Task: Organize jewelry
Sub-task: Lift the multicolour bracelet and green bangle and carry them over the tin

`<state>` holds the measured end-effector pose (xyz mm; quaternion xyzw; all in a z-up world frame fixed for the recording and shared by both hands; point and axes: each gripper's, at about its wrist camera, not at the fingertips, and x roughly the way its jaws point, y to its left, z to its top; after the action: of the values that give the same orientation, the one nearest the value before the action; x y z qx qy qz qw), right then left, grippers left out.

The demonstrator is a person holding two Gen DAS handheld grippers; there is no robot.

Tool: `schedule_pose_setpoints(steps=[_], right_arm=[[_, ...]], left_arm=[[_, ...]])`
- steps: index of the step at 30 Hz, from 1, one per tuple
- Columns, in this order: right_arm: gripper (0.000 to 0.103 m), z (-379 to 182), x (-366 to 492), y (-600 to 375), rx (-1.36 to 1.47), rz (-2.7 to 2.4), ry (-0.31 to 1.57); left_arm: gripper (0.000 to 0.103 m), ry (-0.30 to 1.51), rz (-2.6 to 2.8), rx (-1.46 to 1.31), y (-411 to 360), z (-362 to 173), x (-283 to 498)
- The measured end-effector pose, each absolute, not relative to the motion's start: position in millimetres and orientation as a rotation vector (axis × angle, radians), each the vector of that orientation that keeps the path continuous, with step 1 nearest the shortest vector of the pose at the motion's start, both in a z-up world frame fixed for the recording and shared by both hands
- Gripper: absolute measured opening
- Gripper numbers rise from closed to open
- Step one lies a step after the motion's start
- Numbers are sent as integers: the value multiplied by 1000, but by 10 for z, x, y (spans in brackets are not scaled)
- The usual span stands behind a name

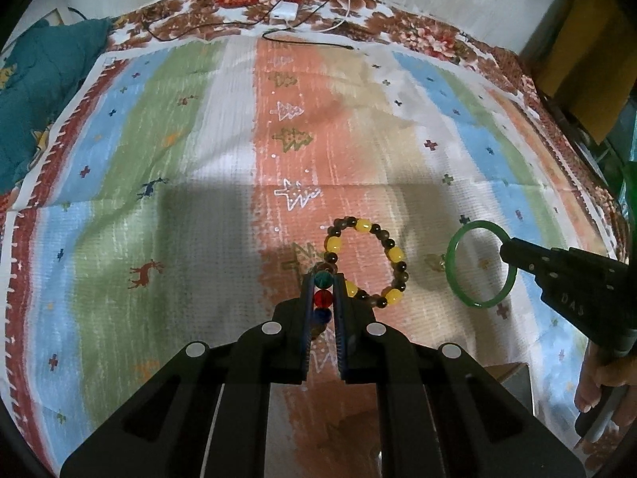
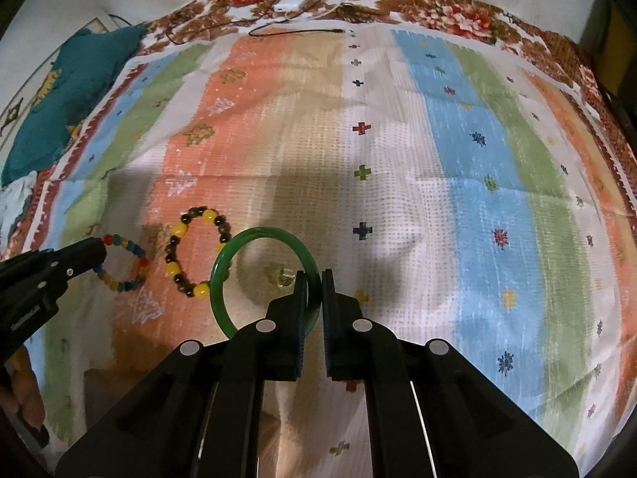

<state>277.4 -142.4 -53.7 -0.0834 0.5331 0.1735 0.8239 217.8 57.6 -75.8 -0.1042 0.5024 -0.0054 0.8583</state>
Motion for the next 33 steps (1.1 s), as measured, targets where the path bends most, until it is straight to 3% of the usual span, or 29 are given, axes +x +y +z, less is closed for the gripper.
schedule_pose_setpoints(steps=[33], right_arm=[[8, -3, 2096, -1416, -157, 483, 1029]], left_arm=[[9, 951, -99, -232, 350, -172, 1605]])
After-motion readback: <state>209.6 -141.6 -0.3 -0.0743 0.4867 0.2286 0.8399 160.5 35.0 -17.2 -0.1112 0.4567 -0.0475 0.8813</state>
